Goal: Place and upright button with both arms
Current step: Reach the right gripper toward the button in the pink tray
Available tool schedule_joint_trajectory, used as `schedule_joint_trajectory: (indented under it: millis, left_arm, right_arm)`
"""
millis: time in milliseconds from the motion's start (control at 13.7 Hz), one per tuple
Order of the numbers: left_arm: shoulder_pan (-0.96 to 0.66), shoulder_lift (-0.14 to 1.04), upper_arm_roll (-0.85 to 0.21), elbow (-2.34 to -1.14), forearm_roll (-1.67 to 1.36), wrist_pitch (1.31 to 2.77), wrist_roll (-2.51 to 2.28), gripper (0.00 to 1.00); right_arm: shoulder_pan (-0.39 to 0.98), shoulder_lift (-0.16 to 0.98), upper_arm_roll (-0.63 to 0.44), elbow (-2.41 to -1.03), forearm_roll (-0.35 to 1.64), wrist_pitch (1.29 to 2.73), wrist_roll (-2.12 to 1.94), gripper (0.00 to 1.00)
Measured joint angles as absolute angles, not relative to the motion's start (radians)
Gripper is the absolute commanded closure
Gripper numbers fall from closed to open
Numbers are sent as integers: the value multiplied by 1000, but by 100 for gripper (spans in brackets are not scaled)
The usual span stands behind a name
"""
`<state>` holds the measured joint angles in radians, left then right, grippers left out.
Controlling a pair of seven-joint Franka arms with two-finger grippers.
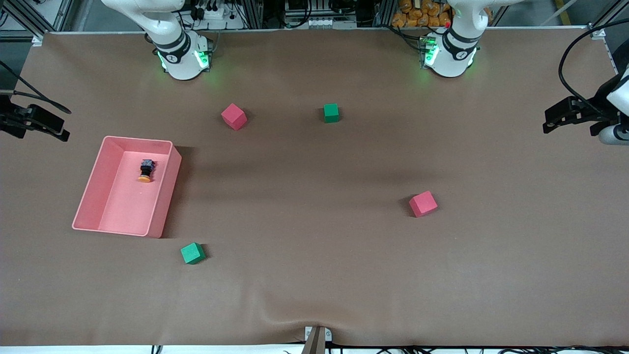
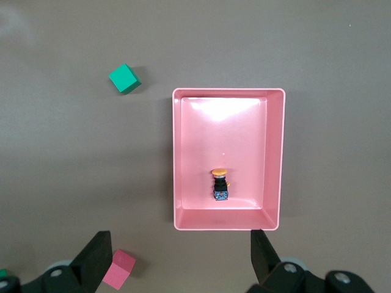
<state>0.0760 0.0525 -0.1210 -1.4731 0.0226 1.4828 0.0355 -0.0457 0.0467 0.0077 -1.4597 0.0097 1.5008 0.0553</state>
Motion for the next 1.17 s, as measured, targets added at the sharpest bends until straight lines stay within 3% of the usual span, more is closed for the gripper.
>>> schedule_joint_trajectory:
  millis: [1171]
  left_arm:
    - [77, 59, -121, -1473, 32, 1484, 34, 0]
  right_arm:
    - [-43, 58, 17, -1461, 10, 1479, 59, 0]
